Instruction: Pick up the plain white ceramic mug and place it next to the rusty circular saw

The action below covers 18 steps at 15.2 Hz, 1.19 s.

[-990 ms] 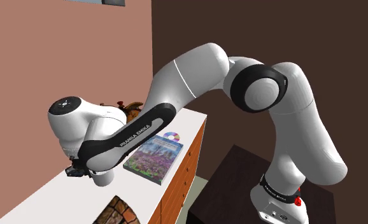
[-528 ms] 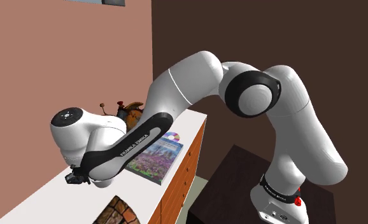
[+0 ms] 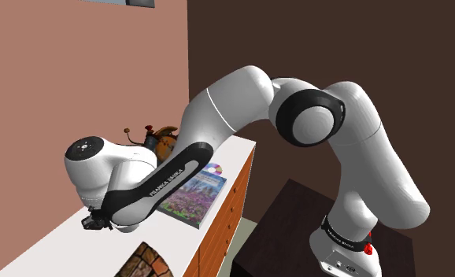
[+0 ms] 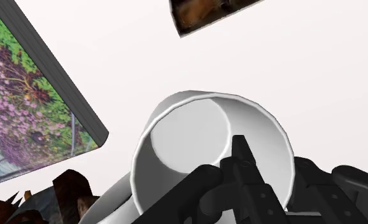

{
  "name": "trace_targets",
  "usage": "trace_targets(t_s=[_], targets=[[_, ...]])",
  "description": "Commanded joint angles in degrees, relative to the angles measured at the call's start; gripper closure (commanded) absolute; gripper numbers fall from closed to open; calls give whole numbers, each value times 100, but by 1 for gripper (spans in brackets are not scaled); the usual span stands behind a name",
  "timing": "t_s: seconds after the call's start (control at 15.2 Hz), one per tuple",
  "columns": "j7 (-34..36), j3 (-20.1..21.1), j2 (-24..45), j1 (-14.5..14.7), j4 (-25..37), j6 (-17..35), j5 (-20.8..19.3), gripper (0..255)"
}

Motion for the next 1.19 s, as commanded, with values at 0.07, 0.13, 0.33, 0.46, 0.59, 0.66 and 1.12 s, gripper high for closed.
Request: trace_targets(t_s=[0.07, 0.13, 0.33, 0.46, 0.59, 0.66, 1.12], targets=[[12, -42, 6, -40, -128, 68, -21, 0], [21, -39, 19, -24, -93, 43, -19, 0], [4, -36, 38, -26, -28, -2, -10, 0], [-20, 14, -245, -24, -108, -209, 41, 0], [-45, 58, -483, -21, -150, -407, 90, 0], [-45, 57, -483, -21, -150, -407, 90, 0], [-46, 57, -482, -21, -150, -407, 90, 0]])
